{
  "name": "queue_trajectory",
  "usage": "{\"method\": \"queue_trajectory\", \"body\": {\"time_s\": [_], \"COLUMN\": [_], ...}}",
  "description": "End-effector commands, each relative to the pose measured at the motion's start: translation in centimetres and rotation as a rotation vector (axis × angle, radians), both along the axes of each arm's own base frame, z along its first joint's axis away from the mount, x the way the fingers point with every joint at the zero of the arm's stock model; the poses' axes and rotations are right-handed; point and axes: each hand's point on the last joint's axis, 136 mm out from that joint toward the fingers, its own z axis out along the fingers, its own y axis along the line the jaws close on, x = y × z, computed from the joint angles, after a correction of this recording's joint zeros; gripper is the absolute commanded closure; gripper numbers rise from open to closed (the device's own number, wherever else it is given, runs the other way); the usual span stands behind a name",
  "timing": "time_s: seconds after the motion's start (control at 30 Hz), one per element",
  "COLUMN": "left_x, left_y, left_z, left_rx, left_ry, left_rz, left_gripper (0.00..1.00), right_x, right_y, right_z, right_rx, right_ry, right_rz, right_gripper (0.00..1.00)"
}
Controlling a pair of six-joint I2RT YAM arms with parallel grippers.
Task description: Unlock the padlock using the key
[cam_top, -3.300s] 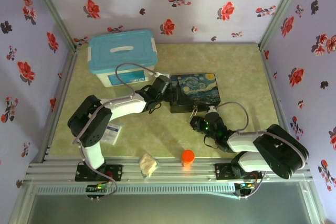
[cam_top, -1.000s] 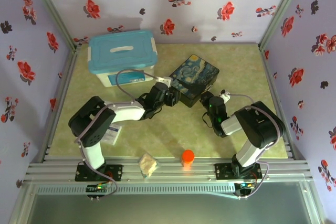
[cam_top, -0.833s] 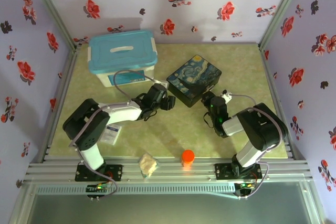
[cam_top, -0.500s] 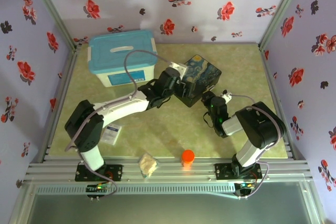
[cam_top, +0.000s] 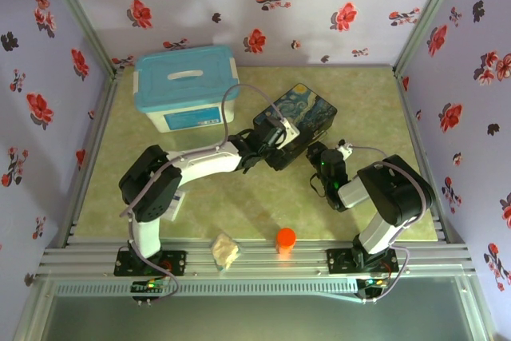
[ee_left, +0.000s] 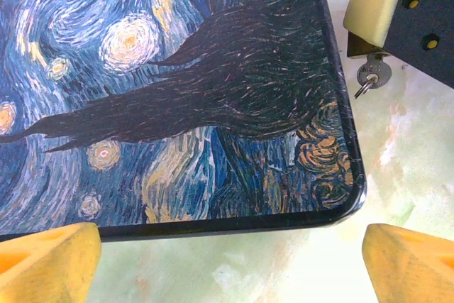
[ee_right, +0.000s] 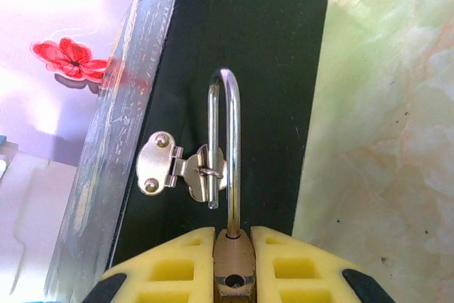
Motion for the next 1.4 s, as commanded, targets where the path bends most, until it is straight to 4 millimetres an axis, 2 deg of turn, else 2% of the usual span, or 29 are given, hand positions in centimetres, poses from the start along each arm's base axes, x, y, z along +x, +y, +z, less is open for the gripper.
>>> {"method": "queue_trajectory", "body": {"time_s": [0.0, 0.13, 0.3, 0.57, 0.67, 0.73, 0.83, 1.0, 1.27, 1.37], "left_x": [0.0, 0.0, 0.6, 1.5, 1.8, 1.5, 1.2, 0.5, 0.0, 0.2], "left_y": [-1.4, -2.8, -3.2, -3.4, -2.5, -1.4, 0.0, 2.0, 3.8, 4.5], "left_z": [2.9, 2.0, 1.2, -2.4, -3.8, -5.6, -7.7, -9.7, -10.3, -9.5], "left_rx": [-0.028, 0.036, 0.071, 0.171, 0.241, 0.317, 0.395, 0.475, 0.498, 0.499], "left_ry": [-0.086, -0.091, -0.112, -0.065, -0.063, -0.040, -0.026, -0.020, -0.033, -0.054], "left_rz": [-0.061, -0.108, -0.097, -0.101, -0.071, -0.063, -0.048, -0.058, -0.049, -0.032], "left_gripper": [0.00, 0.00, 0.00, 0.04, 0.10, 0.15, 0.16, 0.17, 0.20, 0.20], "right_x": [-0.5, -0.5, -0.6, -0.3, -0.2, 0.2, 0.8, 1.4, 2.8, 2.7], "right_y": [-0.1, -0.2, -0.2, 0.0, -0.4, -0.7, -1.1, -1.9, -4.6, -4.3], "right_z": [-1.0, -1.6, -2.1, -2.2, -2.5, -2.4, -2.3, 0.0, 1.1, 1.2], "right_rx": [-0.018, -0.008, 0.018, 0.043, 0.068, 0.097, 0.139, 0.097, 0.141, 0.120], "right_ry": [0.022, 0.032, 0.036, 0.017, 0.017, -0.005, -0.013, -0.077, -0.093, -0.066], "right_rz": [0.005, 0.000, 0.000, 0.012, -0.007, -0.015, -0.026, -0.041, -0.098, -0.064], "right_gripper": [0.89, 0.89, 0.90, 0.90, 0.90, 0.90, 0.90, 0.91, 0.92, 0.92]}}
